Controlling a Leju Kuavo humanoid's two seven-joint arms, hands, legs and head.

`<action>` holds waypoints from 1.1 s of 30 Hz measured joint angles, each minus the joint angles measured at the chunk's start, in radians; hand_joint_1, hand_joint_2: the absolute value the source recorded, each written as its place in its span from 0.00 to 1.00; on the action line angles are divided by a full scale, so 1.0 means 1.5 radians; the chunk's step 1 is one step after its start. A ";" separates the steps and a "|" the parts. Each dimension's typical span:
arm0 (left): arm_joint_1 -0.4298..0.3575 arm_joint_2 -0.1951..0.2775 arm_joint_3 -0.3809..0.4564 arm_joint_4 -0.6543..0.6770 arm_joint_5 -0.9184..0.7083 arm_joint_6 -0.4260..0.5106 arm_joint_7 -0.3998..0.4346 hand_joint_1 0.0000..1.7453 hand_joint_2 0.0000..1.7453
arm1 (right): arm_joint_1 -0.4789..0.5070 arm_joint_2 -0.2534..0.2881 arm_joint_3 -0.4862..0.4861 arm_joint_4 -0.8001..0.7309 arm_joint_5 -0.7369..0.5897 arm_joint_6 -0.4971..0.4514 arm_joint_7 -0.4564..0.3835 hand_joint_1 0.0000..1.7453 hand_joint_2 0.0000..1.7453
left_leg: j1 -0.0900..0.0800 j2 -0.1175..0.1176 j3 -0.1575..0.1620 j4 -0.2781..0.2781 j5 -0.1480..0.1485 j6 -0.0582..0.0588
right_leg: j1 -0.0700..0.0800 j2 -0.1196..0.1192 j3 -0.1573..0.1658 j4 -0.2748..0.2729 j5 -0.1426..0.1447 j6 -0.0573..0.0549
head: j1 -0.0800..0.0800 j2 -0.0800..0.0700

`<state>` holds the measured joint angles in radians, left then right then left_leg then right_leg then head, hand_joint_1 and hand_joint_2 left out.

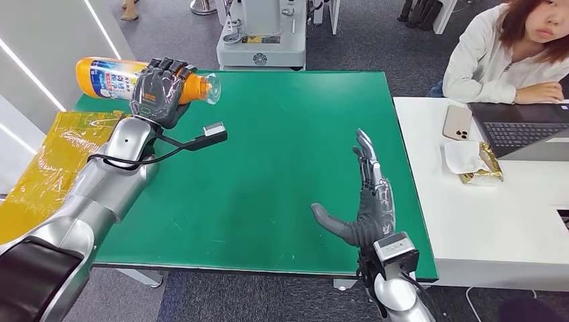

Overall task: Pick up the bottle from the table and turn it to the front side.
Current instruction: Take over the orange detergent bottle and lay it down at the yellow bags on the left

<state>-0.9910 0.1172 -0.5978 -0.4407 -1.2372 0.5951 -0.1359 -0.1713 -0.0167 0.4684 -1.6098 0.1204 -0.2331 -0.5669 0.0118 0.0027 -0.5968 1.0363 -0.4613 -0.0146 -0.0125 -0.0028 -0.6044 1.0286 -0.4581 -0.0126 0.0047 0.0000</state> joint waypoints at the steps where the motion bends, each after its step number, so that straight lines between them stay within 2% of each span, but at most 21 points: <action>1: 0.000 0.001 0.000 0.000 -0.005 0.000 0.004 1.00 1.00 | 0.000 -0.001 -0.001 0.000 0.000 0.000 0.000 0.00 1.00 | 0.000 0.000 0.000 0.000 0.000 0.000 | 0.000 0.000 0.000 0.000 0.000 0.000 | 0.000 0.000; 13: -0.008 0.053 0.000 0.009 -0.040 -0.007 0.019 1.00 1.00 | 0.035 -0.017 -0.024 -0.006 0.000 -0.005 -0.007 0.00 1.00 | 0.000 0.000 0.000 0.000 0.000 0.000 | 0.000 0.000 0.000 0.000 0.000 0.000 | 0.000 0.000; 22: 0.024 0.102 0.001 0.010 -0.046 -0.001 0.004 1.00 1.00 | 0.069 -0.025 -0.043 -0.016 0.002 -0.015 -0.020 0.00 1.00 | 0.000 0.000 0.000 0.000 0.000 0.000 | 0.000 0.000 0.000 0.000 0.000 0.000 | 0.000 0.000; 33: 0.049 0.122 0.001 0.010 -0.046 -0.001 -0.003 1.00 1.00 | 0.091 -0.033 -0.053 -0.028 0.010 -0.019 -0.021 0.00 1.00 | 0.000 0.000 0.000 0.000 0.000 0.000 | 0.000 0.001 0.000 0.000 0.000 0.000 | 0.000 0.000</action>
<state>-0.9170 0.3000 -0.5966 -0.4250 -1.3058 0.5943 -0.1411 -0.0346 -0.0661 0.3892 -1.6522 0.1357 -0.2617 -0.5985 0.0121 0.0033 -0.5967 1.0357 -0.4613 -0.0146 -0.0123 -0.0020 -0.6045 1.0287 -0.4582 -0.0126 0.0048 0.0000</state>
